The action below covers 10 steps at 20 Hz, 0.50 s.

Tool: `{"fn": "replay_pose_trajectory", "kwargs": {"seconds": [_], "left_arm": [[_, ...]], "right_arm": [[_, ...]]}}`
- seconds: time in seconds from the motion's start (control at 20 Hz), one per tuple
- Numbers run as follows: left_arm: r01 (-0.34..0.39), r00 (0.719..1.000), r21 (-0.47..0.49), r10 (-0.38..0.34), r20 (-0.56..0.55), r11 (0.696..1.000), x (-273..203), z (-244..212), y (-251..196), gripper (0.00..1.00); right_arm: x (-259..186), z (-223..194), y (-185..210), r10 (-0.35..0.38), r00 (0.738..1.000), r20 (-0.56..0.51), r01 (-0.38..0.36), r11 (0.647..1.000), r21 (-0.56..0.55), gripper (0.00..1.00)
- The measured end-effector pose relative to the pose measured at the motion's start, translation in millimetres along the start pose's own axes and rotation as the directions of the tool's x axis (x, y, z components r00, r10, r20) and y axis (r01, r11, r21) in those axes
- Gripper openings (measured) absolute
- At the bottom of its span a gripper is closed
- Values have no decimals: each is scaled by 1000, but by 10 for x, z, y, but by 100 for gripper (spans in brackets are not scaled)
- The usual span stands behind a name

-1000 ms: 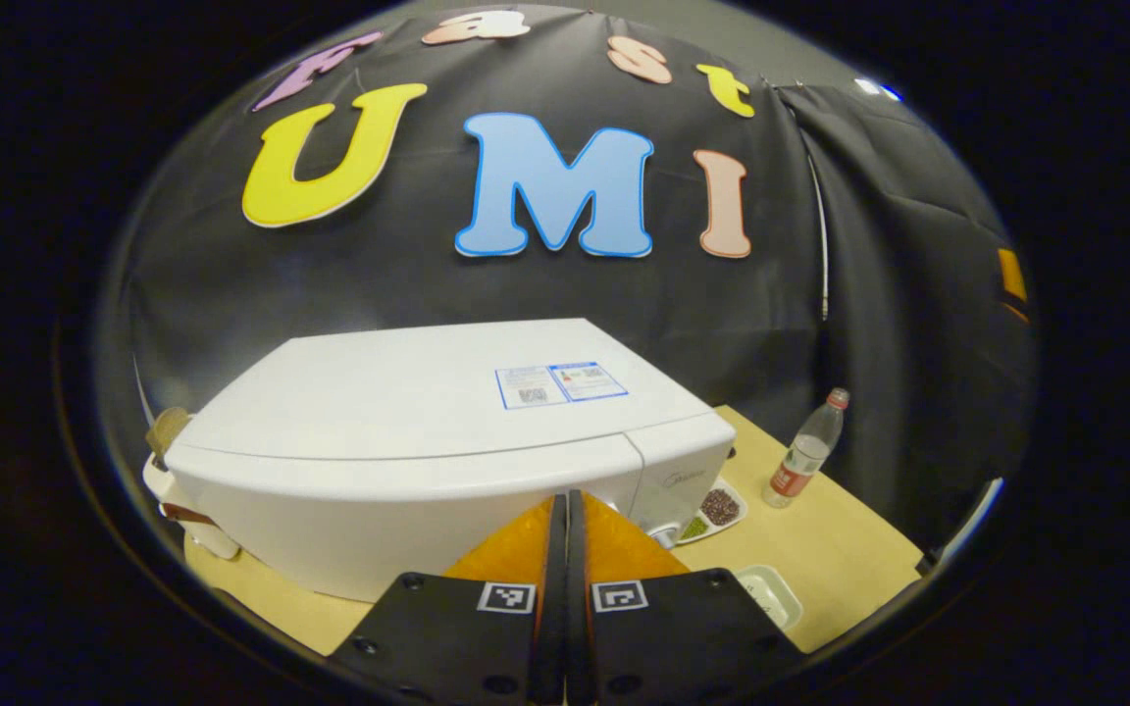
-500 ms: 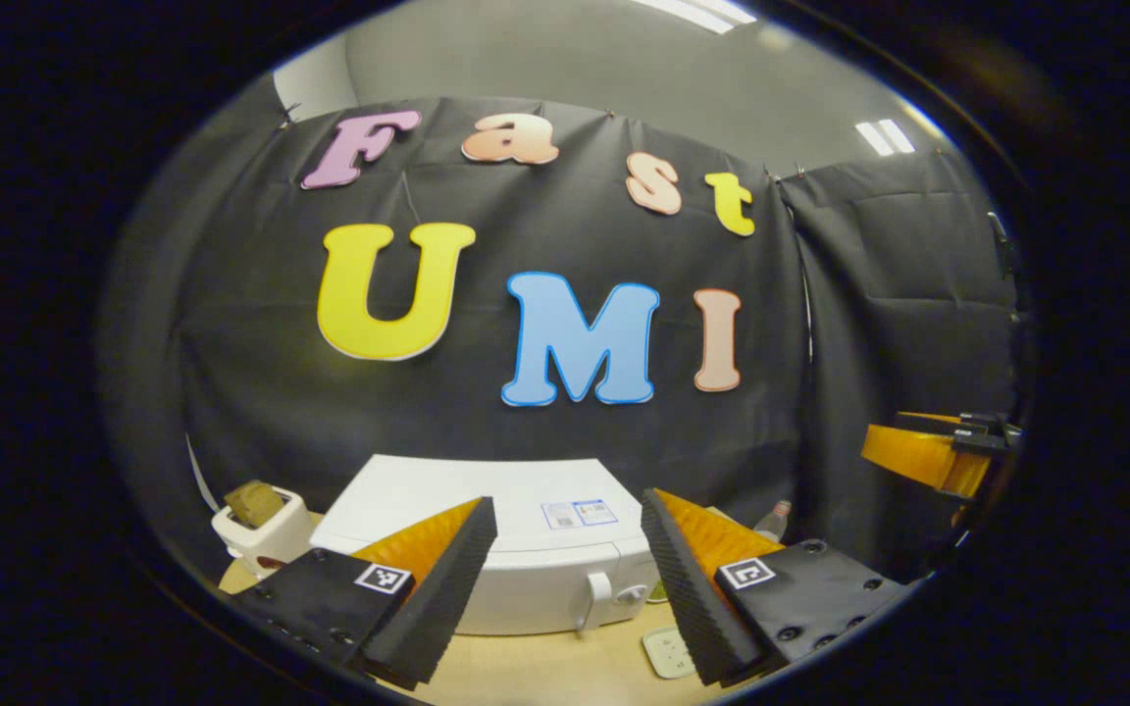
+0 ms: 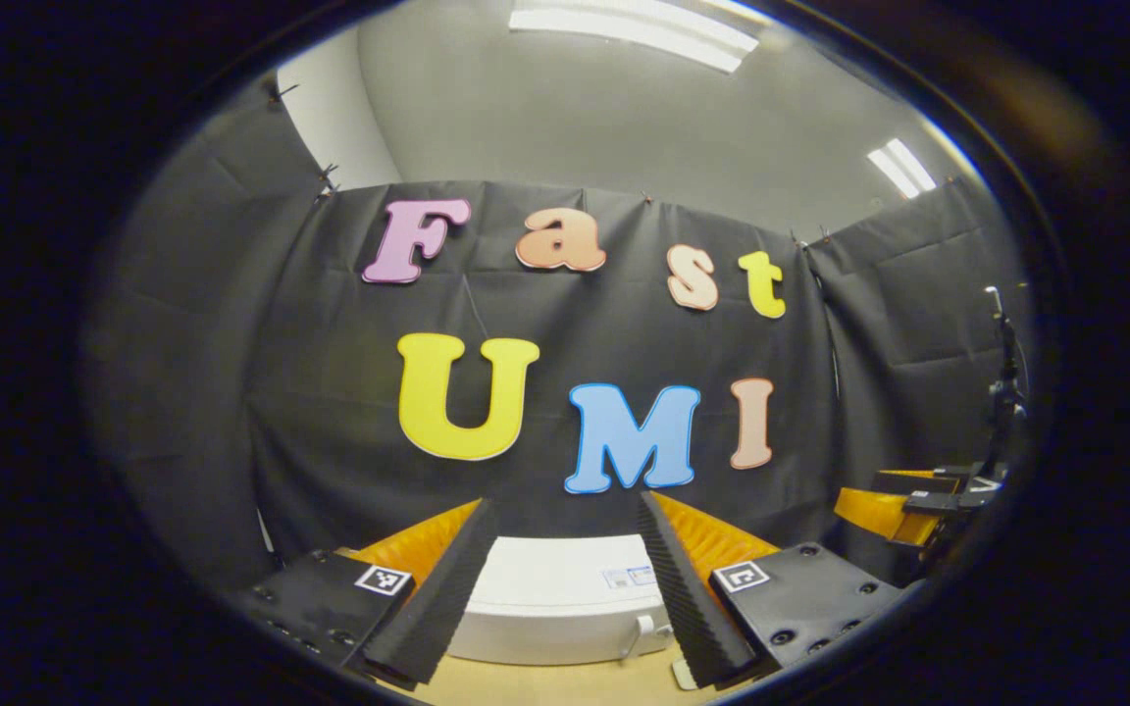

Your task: Open the microwave oven with the left hand, put the food in, and close the microwave oven.

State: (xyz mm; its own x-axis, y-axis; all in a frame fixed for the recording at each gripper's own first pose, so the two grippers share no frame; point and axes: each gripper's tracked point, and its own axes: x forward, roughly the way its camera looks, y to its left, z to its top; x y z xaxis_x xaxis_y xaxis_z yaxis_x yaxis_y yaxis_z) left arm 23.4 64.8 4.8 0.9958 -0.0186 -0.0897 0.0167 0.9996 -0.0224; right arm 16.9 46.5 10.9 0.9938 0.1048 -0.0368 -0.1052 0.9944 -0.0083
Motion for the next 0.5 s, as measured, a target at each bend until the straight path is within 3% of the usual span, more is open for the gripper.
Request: {"fn": "replay_pose_trajectory", "kwargs": {"seconds": [0.5], "left_arm": [[29, 1000, -32, -29, -5, 999, -355, -50, 232, 96]], "right_arm": [[-374, -14, 257, -25, 1000, -12, 24, 998, -52, 97]]}}
